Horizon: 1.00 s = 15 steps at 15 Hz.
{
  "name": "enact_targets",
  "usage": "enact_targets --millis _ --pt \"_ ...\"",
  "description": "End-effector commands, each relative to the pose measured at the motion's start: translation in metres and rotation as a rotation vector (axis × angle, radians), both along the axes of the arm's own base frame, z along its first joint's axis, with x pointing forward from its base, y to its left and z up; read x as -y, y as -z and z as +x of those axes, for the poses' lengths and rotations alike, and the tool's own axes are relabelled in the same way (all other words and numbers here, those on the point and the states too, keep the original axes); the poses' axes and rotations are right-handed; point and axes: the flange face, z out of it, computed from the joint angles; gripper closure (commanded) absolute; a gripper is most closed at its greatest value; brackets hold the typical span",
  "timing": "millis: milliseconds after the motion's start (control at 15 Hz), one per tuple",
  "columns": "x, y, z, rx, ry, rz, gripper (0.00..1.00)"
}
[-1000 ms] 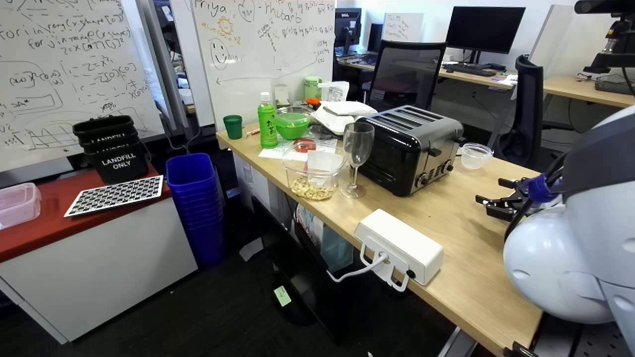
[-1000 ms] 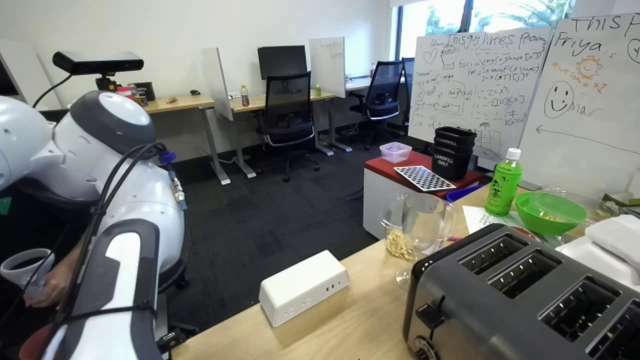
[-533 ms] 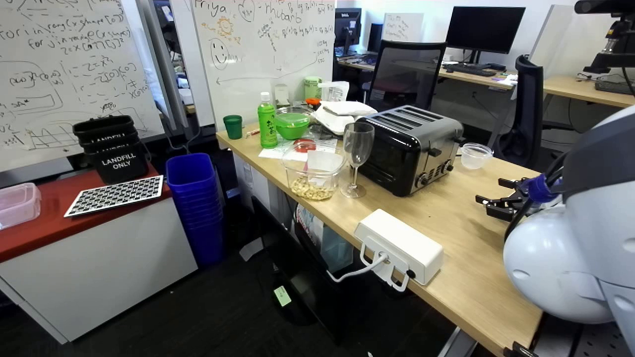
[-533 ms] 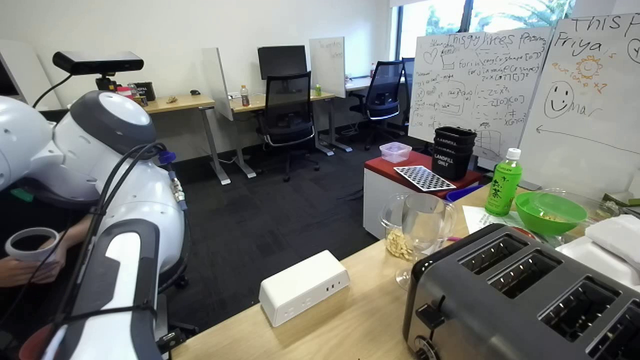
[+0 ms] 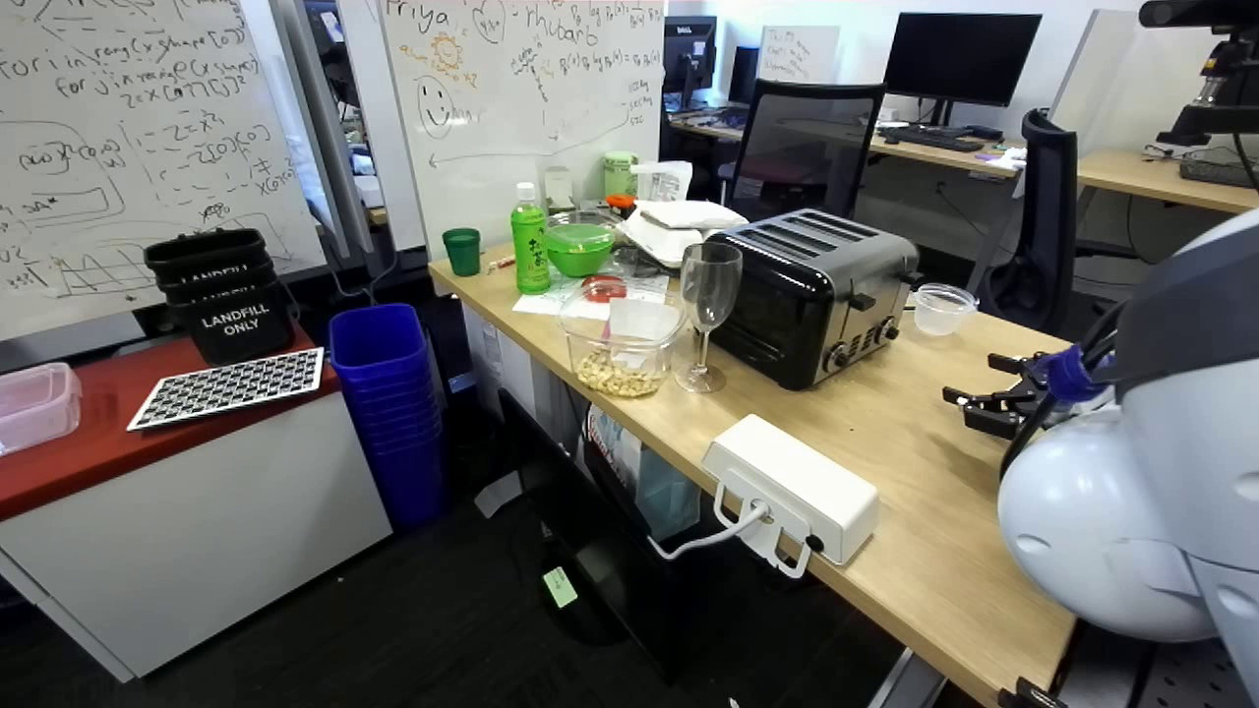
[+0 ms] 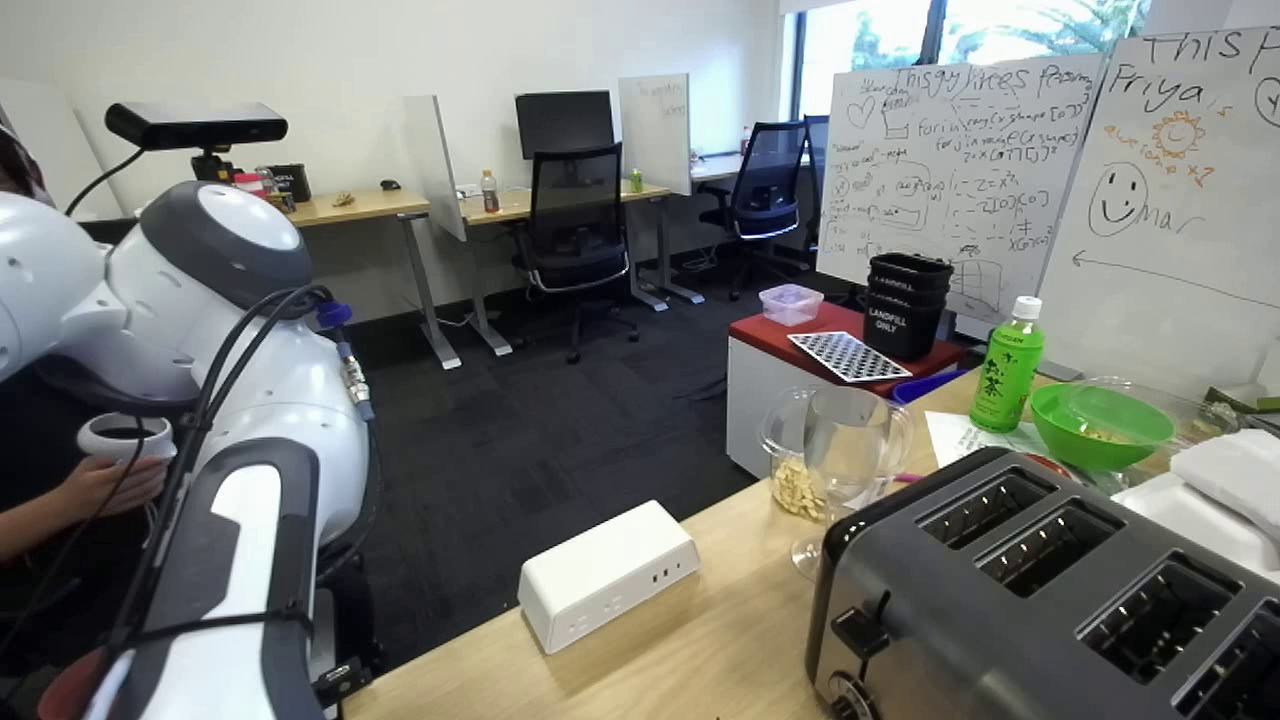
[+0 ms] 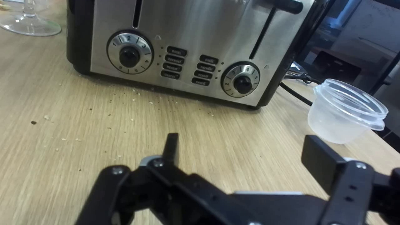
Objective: Twist the left knob of the toaster
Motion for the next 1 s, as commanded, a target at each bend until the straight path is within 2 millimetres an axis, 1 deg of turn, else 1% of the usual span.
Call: enact_targets --millis 0,600,800,933 --pt "0.000 0.000 0.000 0.000 0.000 0.000 0.00" --pt "0.000 0.000 0.000 0.000 0.000 0.000 0.00" --pt "-0.009 -0.002 0.009 0.007 -0.014 0.032 0.00" --pt "-0.014 -0.006 0.012 0.017 -0.031 0.058 0.00"
